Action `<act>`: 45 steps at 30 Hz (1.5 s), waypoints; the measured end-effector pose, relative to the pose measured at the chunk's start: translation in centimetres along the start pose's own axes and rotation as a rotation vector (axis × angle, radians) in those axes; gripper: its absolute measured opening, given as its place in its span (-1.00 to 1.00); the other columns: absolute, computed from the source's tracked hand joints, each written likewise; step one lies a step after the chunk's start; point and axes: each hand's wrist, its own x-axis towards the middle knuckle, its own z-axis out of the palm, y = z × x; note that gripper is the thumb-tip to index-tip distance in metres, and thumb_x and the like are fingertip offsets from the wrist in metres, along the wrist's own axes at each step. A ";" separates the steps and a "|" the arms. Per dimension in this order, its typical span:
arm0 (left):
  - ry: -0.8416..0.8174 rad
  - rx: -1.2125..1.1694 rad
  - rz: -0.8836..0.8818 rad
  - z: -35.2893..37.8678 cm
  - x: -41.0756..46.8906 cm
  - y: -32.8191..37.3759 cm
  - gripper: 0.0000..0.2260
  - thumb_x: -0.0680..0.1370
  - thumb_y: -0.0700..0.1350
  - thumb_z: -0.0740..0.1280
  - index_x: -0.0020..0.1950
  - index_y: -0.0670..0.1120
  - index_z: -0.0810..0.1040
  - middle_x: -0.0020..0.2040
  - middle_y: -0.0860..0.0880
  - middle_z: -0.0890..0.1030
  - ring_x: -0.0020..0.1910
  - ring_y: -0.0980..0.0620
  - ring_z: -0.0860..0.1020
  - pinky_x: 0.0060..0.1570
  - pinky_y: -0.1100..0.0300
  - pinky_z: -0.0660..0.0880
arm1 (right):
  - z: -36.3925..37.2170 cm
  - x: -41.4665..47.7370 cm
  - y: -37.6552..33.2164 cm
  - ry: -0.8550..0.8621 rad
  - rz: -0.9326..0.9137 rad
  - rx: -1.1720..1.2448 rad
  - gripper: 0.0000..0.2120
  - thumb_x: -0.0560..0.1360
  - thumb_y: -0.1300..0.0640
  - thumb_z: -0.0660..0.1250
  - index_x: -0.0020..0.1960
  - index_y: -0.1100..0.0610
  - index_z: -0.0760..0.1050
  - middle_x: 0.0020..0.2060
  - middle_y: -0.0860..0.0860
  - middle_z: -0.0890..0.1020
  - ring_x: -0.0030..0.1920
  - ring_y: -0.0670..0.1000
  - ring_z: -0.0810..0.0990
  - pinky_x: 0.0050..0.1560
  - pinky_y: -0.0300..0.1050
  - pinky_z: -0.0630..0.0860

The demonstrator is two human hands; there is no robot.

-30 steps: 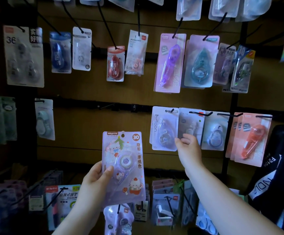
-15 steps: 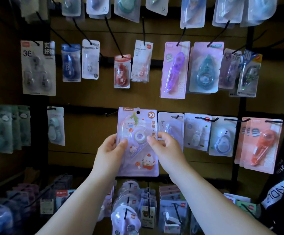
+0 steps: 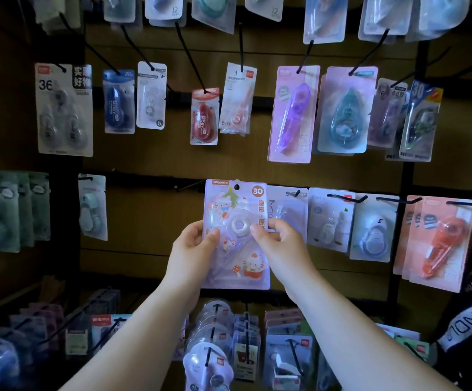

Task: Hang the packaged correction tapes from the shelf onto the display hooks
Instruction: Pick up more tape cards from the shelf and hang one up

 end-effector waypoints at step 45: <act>0.095 0.410 0.085 -2.9 7.0 -9.5 -0.58 0.52 -0.26 0.26 0.38 -0.13 0.30 0.25 -0.13 0.49 0.05 0.08 0.51 0.00 0.38 0.41 | 6.2 5.7 9.5 0.055 0.124 -0.367 -0.35 0.55 0.28 0.13 0.52 0.12 -0.14 0.52 0.05 0.05 0.51 0.03 0.07 0.48 -0.12 0.05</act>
